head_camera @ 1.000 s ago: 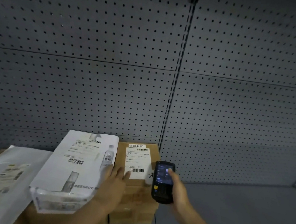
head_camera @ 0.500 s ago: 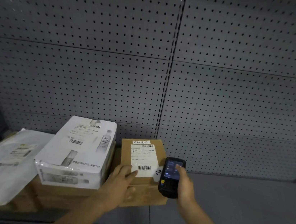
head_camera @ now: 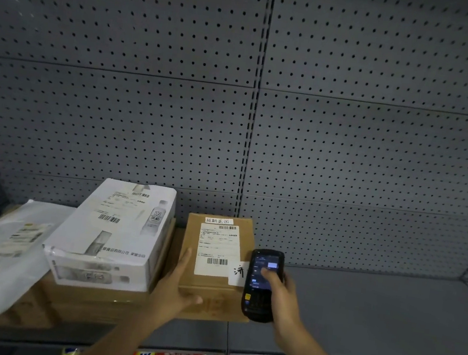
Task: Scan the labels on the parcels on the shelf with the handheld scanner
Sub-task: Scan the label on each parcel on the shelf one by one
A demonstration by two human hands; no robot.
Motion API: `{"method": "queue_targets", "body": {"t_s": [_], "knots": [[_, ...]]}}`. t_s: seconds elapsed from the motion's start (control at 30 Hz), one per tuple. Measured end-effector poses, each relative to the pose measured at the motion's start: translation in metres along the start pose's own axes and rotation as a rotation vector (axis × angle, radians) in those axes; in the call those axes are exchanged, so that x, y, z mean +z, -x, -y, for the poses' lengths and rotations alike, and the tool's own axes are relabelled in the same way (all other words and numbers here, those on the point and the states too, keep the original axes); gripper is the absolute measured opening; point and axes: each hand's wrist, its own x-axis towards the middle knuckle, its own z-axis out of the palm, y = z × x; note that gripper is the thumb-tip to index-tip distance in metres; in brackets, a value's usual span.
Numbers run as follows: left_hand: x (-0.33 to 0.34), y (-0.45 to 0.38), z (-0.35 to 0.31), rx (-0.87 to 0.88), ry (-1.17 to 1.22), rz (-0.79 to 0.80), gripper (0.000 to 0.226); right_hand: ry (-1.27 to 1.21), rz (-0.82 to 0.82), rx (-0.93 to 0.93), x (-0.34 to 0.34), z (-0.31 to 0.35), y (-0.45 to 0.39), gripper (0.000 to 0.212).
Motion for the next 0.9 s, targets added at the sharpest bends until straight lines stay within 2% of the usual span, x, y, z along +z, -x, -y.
{"method": "queue_targets", "body": {"t_s": [0.1, 0.27, 0.4, 0.53, 0.63, 0.77, 0.9], "knots": [[0.005, 0.005, 0.006, 0.071, -0.036, -0.018, 0.111, -0.028, 0.014, -0.025, 0.000, 0.002, 0.008, 0.064], [0.007, 0.015, 0.010, 0.199, -0.034, -0.131, 0.107, -0.054, 0.096, -0.049, 0.001, 0.014, 0.029, 0.048], [-0.004, 0.017, -0.004, 0.314, -0.040, -0.283, 0.106, -0.040, 0.239, -0.079, 0.005, 0.032, 0.053, 0.068], [-0.019, 0.017, -0.022, 0.403, -0.025, -0.401, 0.108, -0.033, 0.431, -0.084, 0.014, 0.050, 0.075, 0.066], [-0.029, 0.015, -0.027, 0.433, -0.056, -0.436, 0.109, -0.030, 0.514, -0.060, 0.024, 0.058, 0.090, 0.064], [-0.034, 0.022, -0.030, 0.478, -0.097, -0.469, 0.102, -0.007, 0.565, -0.028, 0.037, 0.059, 0.108, 0.072], [-0.036, 0.026, -0.031, 0.476, -0.104, -0.468, 0.096, -0.007, 0.593, -0.011, 0.042, 0.056, 0.125, 0.069]]}}
